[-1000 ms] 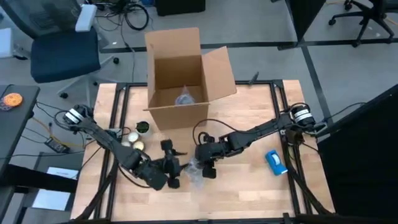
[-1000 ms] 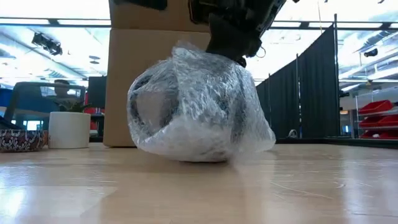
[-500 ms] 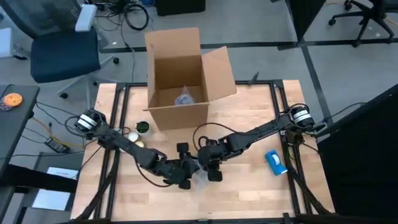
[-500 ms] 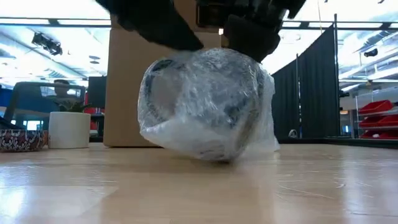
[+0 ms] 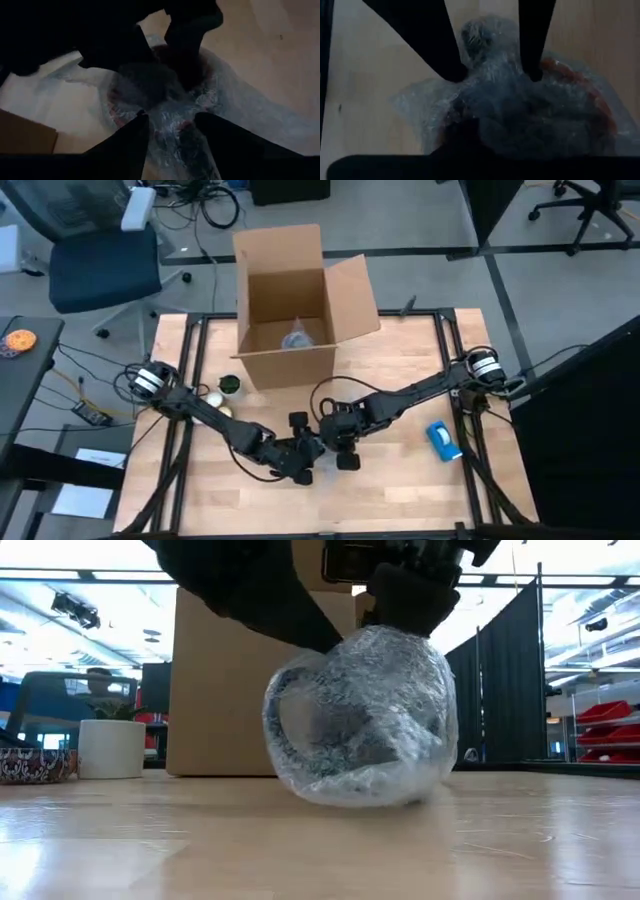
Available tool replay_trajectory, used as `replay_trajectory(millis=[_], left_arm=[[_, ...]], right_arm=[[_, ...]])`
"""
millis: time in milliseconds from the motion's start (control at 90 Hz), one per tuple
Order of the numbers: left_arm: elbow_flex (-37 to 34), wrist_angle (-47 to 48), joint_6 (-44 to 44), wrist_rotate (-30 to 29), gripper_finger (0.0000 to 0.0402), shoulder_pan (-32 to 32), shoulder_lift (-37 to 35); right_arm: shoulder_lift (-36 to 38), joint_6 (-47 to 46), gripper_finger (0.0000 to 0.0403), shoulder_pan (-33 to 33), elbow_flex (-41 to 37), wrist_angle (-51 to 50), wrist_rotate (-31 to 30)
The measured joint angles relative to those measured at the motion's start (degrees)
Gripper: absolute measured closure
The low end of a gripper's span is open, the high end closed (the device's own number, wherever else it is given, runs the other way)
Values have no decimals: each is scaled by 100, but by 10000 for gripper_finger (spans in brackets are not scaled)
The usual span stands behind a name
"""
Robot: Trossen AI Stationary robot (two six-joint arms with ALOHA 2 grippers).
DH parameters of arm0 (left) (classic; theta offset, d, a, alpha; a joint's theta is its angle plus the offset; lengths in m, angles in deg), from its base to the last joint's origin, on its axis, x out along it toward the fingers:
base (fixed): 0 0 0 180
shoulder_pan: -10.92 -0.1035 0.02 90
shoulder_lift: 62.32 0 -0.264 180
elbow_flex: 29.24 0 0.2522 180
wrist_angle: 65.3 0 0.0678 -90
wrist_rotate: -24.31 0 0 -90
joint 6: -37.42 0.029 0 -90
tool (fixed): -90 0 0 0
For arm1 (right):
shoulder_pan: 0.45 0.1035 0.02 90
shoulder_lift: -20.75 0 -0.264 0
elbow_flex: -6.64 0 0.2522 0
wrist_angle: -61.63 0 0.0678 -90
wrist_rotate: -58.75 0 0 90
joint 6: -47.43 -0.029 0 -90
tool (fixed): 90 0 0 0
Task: Wrap mug
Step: Wrap the black mug with bubble wrap
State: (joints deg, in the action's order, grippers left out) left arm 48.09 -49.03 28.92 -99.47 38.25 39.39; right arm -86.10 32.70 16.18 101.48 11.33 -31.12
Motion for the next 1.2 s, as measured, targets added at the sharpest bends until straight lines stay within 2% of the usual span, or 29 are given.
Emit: replay_trajectory(millis=[111, 233, 500, 667, 756, 844, 989, 1200], left_arm=[[-6, -316, 121, 346, 229, -8, 5], [-13, -624, 382, 411, 229, 42, 16], [-22, -906, 186, 419, 229, 98, 16], [-585, -2649, 215, 540, 229, 177, 14], [-1023, -3557, 90, 905, 229, 51, 14], [-1274, -4050, -82, 1190, 229, -67, 14], [-1272, -4088, 15, 1318, 229, -149, 64], [-837, -3639, 374, 1313, 229, -294, 422]], right_arm=[[2, 48, 330, -45, 0, -140, 121], [2, 240, 330, -73, 0, -153, 516], [11, 331, 330, 86, 1, -609, 292], [14, 307, 330, 99, -9, -725, 124], [15, 307, 326, 95, -13, -567, 109], [15, 307, 322, 93, 1, -535, 87], [13, 263, 311, 92, 63, -546, 36], [11, 181, 297, 82, 381, -987, -188]])
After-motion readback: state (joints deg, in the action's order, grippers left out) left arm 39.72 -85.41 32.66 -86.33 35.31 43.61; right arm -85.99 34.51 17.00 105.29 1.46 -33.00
